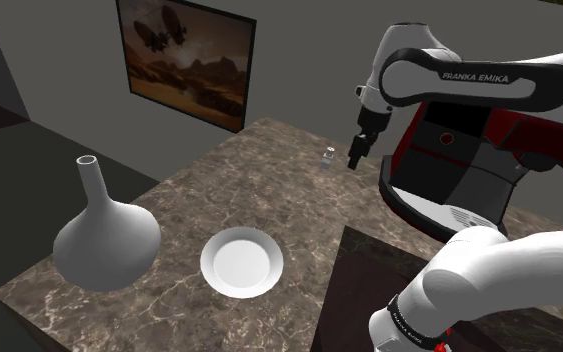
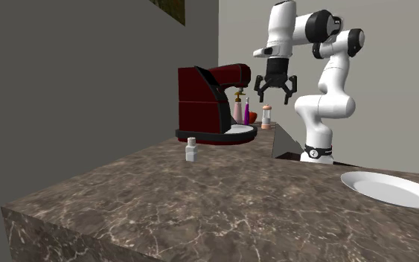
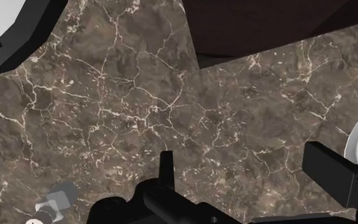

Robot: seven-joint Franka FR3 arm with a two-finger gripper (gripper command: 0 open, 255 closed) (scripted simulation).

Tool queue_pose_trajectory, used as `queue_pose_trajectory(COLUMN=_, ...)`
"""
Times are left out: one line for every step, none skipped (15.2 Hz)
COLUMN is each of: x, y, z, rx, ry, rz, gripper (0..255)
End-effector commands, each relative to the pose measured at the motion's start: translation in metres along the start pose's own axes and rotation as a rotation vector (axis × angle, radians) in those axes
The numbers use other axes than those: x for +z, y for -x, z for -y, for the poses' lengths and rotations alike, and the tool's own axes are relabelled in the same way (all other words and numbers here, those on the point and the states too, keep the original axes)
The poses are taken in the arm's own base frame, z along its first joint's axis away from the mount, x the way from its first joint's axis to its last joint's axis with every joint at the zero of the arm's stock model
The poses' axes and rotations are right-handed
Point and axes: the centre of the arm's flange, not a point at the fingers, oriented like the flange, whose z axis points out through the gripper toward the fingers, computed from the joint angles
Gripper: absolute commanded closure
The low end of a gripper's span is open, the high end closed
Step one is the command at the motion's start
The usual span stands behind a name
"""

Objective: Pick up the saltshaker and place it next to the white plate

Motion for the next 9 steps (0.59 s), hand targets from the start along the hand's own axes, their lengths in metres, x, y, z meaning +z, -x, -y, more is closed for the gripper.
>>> queue_pose_trajectory(x=0.012, y=-0.008, z=-0.021, rx=-0.018, ry=0.005, rz=-0.014, gripper=0)
queue_pose_trajectory(x=0.019, y=-0.012, z=-0.032, rx=-0.027, ry=0.006, rz=-0.02, gripper=0)
queue_pose_trajectory(x=0.025, y=-0.016, z=-0.042, rx=-0.035, ry=0.008, rz=-0.025, gripper=0)
queue_pose_trajectory(x=0.031, y=-0.021, z=-0.052, rx=-0.043, ry=0.01, rz=-0.031, gripper=0)
queue_pose_trajectory(x=0.037, y=-0.025, z=-0.062, rx=-0.052, ry=0.011, rz=-0.037, gripper=0)
queue_pose_trajectory(x=0.043, y=-0.03, z=-0.073, rx=-0.06, ry=0.013, rz=-0.043, gripper=0)
queue_pose_trajectory(x=0.049, y=-0.034, z=-0.083, rx=-0.068, ry=0.014, rz=-0.049, gripper=0)
queue_pose_trajectory(x=0.055, y=-0.039, z=-0.093, rx=-0.077, ry=0.016, rz=-0.055, gripper=0)
queue_pose_trajectory(x=0.061, y=-0.044, z=-0.103, rx=-0.085, ry=0.018, rz=-0.061, gripper=0)
